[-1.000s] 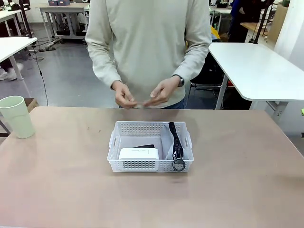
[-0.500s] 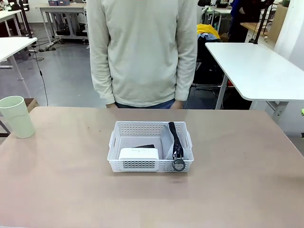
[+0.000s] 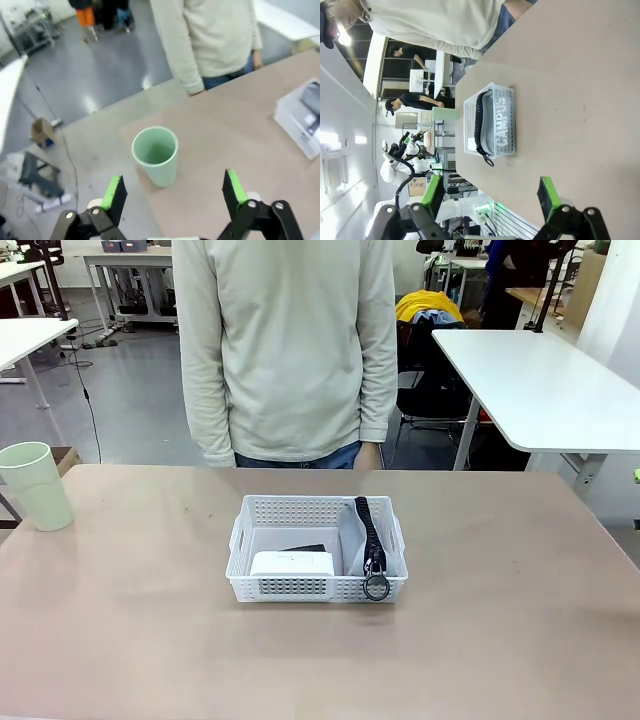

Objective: Efficiently arrange items inside the basket to fit them all.
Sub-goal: Pick up the Reusable plastic cup and place it inside the Organizing basket.

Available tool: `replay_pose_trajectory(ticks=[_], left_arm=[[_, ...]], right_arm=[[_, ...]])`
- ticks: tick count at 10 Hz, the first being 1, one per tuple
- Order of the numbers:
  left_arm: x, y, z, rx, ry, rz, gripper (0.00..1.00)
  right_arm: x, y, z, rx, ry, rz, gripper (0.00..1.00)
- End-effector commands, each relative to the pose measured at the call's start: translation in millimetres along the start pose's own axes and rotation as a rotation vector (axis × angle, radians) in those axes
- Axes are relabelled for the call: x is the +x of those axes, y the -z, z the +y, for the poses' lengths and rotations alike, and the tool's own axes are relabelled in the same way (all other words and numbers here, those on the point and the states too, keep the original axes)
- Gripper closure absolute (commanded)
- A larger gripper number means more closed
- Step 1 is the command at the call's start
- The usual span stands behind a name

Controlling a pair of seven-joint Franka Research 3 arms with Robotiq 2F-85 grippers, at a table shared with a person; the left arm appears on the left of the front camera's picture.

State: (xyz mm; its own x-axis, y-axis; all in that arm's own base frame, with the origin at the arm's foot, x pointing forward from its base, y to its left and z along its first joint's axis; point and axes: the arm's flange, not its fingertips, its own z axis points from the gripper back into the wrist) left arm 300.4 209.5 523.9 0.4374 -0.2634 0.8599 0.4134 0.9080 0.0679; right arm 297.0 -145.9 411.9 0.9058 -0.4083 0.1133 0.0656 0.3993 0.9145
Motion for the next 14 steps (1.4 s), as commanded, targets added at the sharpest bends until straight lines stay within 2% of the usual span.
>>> replay_pose_trajectory(ticks=[1,3,4,5,6,7,8,10,11,12,13,14], left_arm=[[8,-2,-8,-0.043,0.066,0.014,0.0],[8,-2,-8,-0.043,0.066,0.014,0.0],[3,2,-3,-0.011,0.024,0.011,0.0],[-7,13,10,-0.165,0.07,0.165,0.0],[-22,25,24,-0.319,0.112,0.272,0.0],[-33,31,34,-0.374,0.105,0.314,0.0],[-41,39,41,-0.37,0.129,0.336,0.0],[-61,65,53,-0.369,0.177,0.323,0.0],[-80,81,62,-0.403,0.249,0.323,0.0],[-103,88,78,-0.501,0.371,0.277,0.0],[-119,91,90,-0.468,0.318,0.23,0.0],[-132,94,100,-0.449,0.267,0.142,0.0]], right_arm=[[1,-2,0,0.015,-0.027,-0.003,0.0],[1,-2,0,0.015,-0.027,-0.003,0.0],[1,-2,0,0.015,-0.027,-0.003,0.0],[1,-2,0,0.015,-0.027,-0.003,0.0],[1,-2,0,0.015,-0.027,-0.003,0.0],[1,-2,0,0.015,-0.027,-0.003,0.0],[1,-2,0,0.015,-0.027,-0.003,0.0],[1,-2,0,0.015,-0.027,-0.003,0.0],[1,-2,0,0.015,-0.027,-0.003,0.0],[1,-2,0,0.015,-0.027,-0.003,0.0],[1,-2,0,0.015,-0.027,-0.003,0.0],[1,-2,0,0.015,-0.027,-0.003,0.0]])
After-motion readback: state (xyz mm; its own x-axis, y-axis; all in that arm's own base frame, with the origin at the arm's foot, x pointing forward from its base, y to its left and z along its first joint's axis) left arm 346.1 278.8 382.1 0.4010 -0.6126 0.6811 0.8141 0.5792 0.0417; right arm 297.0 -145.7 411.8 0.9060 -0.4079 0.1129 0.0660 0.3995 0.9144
